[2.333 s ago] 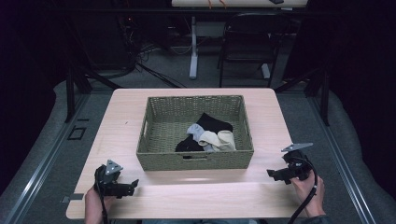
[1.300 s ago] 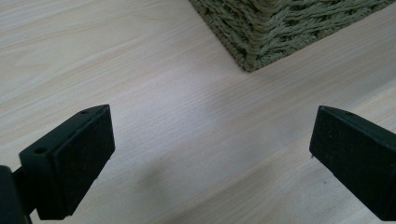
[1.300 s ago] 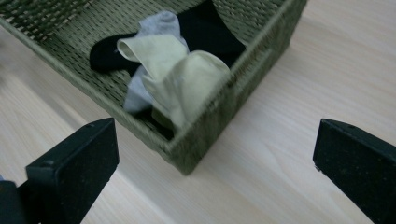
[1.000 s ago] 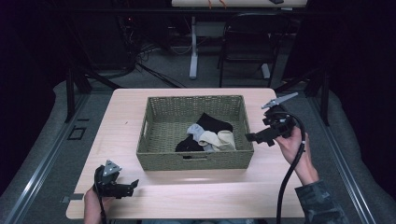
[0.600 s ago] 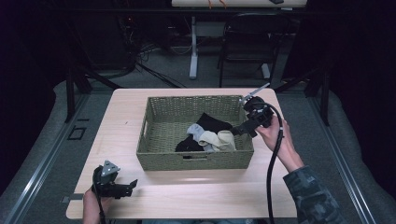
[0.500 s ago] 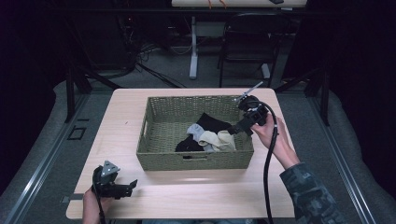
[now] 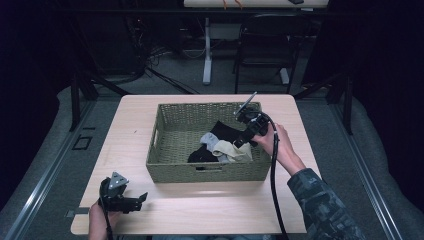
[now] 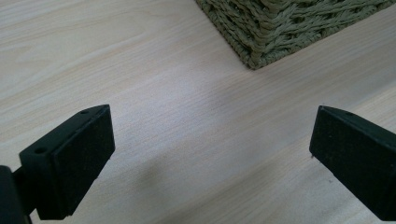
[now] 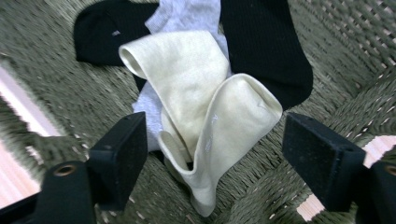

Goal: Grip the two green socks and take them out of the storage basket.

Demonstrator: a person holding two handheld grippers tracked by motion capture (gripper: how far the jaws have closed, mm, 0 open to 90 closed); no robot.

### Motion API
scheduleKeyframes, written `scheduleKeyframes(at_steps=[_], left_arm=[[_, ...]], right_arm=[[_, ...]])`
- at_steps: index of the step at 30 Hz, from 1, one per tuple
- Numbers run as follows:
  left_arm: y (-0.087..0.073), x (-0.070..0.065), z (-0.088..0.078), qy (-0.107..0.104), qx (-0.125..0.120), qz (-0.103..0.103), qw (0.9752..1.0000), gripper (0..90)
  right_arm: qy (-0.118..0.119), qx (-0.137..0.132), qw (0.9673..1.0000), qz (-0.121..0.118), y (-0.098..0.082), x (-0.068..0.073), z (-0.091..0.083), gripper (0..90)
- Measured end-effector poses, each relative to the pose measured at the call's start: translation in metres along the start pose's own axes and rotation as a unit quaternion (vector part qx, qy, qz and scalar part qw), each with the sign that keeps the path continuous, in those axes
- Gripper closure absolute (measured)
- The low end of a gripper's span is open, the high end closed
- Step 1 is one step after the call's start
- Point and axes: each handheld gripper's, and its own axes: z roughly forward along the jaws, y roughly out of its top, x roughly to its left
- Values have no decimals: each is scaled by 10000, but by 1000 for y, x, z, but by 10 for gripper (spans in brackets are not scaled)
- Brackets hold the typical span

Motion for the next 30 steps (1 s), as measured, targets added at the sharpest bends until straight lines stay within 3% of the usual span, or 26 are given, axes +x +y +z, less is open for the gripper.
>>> scheduleKeyframes(at_steps=[7,14,19,23,24,26,28,30], left_arm=[[4,-1,2,-51,-9,63,10000,0],[6,-2,4,-112,-21,100,9999,0],[5,-2,4,-115,-10,97,9999,0],[2,-1,1,-75,-10,37,10000,0],[1,-1,0,-64,-11,39,10000,0],[0,0,-1,-37,-14,8,10000,0],[0,0,-1,-32,-29,12,10000,0],[1,-1,1,-42,10,15,10000,0]], right_arm=[[-101,471,9988,0,4,1,18,317],[-216,698,9973,83,5,3,35,454],[-167,812,9964,176,5,-1,45,532],[-23,1108,9938,129,4,-1,52,742],[12,996,9949,150,3,0,54,803],[-24,1089,9940,79,5,0,51,882],[-86,938,9955,129,4,1,49,889],[-148,1083,9940,-1,8,0,39,890]])
